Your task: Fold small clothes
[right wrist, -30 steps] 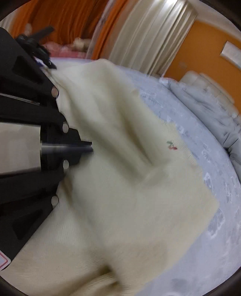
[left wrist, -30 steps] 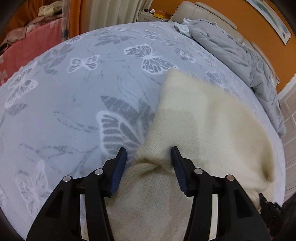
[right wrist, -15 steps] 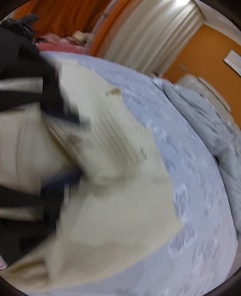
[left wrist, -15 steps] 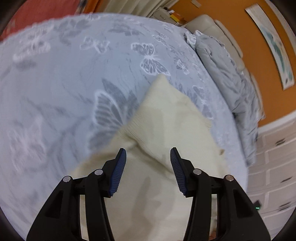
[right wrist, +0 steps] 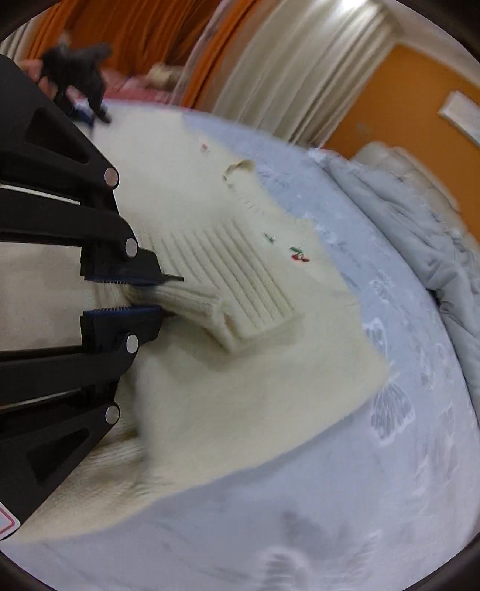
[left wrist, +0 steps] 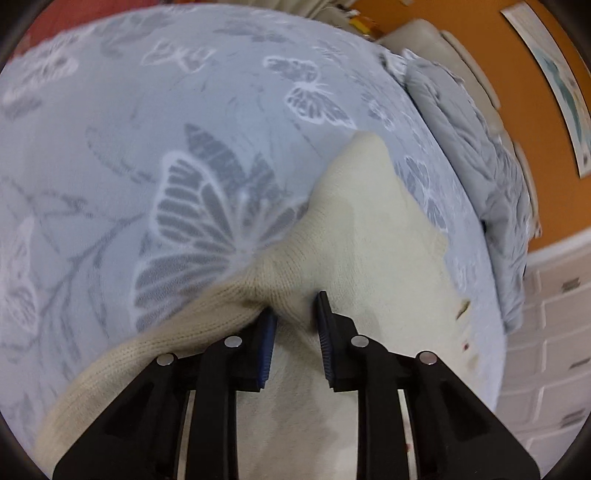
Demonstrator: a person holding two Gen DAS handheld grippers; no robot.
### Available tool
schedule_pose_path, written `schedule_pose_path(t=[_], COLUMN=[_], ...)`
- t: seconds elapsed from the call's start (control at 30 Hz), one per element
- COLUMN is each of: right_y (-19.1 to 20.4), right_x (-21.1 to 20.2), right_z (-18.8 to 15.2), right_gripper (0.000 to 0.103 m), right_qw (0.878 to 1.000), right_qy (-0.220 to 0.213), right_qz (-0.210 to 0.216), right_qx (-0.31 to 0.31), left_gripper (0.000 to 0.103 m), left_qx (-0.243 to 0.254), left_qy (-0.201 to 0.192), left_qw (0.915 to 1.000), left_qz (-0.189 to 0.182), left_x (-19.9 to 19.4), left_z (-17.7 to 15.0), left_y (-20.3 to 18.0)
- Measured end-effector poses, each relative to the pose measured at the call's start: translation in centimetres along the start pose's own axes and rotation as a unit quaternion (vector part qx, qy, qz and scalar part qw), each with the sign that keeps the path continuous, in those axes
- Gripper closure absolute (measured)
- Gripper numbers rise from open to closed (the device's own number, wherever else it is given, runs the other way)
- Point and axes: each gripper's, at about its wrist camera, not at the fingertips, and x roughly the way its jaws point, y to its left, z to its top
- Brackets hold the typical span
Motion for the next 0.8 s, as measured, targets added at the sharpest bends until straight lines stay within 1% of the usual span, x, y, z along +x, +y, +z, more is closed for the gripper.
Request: schedule_pose_path(t=[0.07, 0.1, 0.17, 0.2, 0.23, 0.27, 0.3, 0.33, 0.37, 0.4, 0.47, 0.53, 0.57, 0.6, 0.63, 0.67, 0.7, 0.73, 0.77, 0.8], right_y=[0.0, 0.1, 0.6, 1.3, 2.6, 3.9, 6.0, 9.7, 11.6, 14.9, 18.4, 21.5, 22.1, 22.4, 22.2, 21.7, 20.3, 18.6, 15.5, 13.9], right_x=[-0.5, -0.9, -3.2, -4.8, -5.4, -5.3, -4.6, -3.1, -2.2, 0.1, 3.5, 7.8, 9.7, 11.0, 12.2, 12.9, 12.7, 11.8, 9.7, 9.0], right_z=[0.0, 0.0, -0.5, -0.7, -0.7, -0.6, -0.4, -0.6, -0.7, -1.2, -2.4, -3.1, -3.2, -3.4, -3.3, -3.0, -1.9, -0.7, -0.2, 0.9], right_gripper=[0.093, 0.093, 0.082, 0.082, 0.082, 0.082, 0.082, 0.082, 0.082, 0.082, 0.083, 0.083, 0.083, 0.083, 0.093, 0.102, 0.103, 0.103, 0.103, 0.103], right_qw=[1.0, 1.0, 0.998, 0.995, 0.994, 0.995, 0.996, 0.994, 0.991, 0.984, 0.976, 0.968, 0.965, 0.963, 0.96, 0.961, 0.964, 0.97, 0.977, 0.982], right_qy=[-0.004, -0.01, -0.049, -0.086, -0.099, -0.097, -0.085, -0.06, -0.043, -0.013, 0.023, 0.06, 0.077, 0.088, 0.095, 0.092, 0.083, 0.064, 0.046, 0.036], right_qz=[0.009, 0.004, -0.025, -0.047, -0.04, -0.029, -0.015, 0.002, 0.013, 0.031, 0.05, 0.047, 0.041, 0.03, 0.012, 0.003, 0.007, -0.007, -0.008, -0.008], right_qx=[0.022, 0.028, 0.033, 0.031, 0.012, -0.007, -0.039, -0.096, -0.128, -0.174, -0.211, -0.24, -0.249, -0.254, -0.261, -0.262, -0.251, -0.233, -0.208, -0.188], left_gripper=[0.081, 0.081, 0.08, 0.08, 0.08, 0.08, 0.08, 0.08, 0.08, 0.08, 0.08, 0.08, 0.08, 0.08, 0.08, 0.08, 0.08, 0.079, 0.079, 0.079], left_qx=[0.018, 0.027, 0.05, 0.063, 0.081, 0.091, 0.108, 0.116, 0.128, 0.13, 0.125, 0.124, 0.122, 0.121, 0.12, 0.122, 0.121, 0.121, 0.121, 0.121], left_qy=[-0.008, -0.013, -0.028, -0.036, -0.049, -0.057, -0.071, -0.079, -0.091, -0.098, -0.102, -0.108, -0.11, -0.111, -0.112, -0.113, -0.114, -0.115, -0.116, -0.117], left_qw=[0.9998, 0.9995, 0.9983, 0.9973, 0.9955, 0.9941, 0.9916, 0.9901, 0.9876, 0.9866, 0.9867, 0.9861, 0.986, 0.9859, 0.9858, 0.9855, 0.9854, 0.9852, 0.985, 0.9848], left_qz=[-0.003, -0.005, -0.009, -0.01, -0.01, -0.01, -0.009, -0.008, -0.007, -0.008, -0.016, -0.024, -0.029, -0.032, -0.033, -0.035, -0.036, -0.039, -0.04, -0.041], left_x=[0.0, 0.0, -0.2, -0.2, -0.3, -0.3, -0.4, -0.4, -0.4, -0.4, -0.4, -0.4, -0.4, -0.3, -0.3, -0.3, -0.2, -0.2, -0.2, -0.2], left_z=[-0.2, -0.3, -0.8, -1.0, -1.5, -1.7, -2.2, -2.4, -2.8, -3.0, -3.1, -3.2, -3.2, -3.2, -3.3, -3.3, -3.3, -3.4, -3.4, -3.5], left_y=[0.1, 0.1, 0.1, 0.1, 0.1, 0.0, -0.1, -0.1, -0.2, -0.2, 0.0, 0.3, 0.5, 0.6, 0.7, 0.7, 0.8, 0.8, 0.9, 0.9])
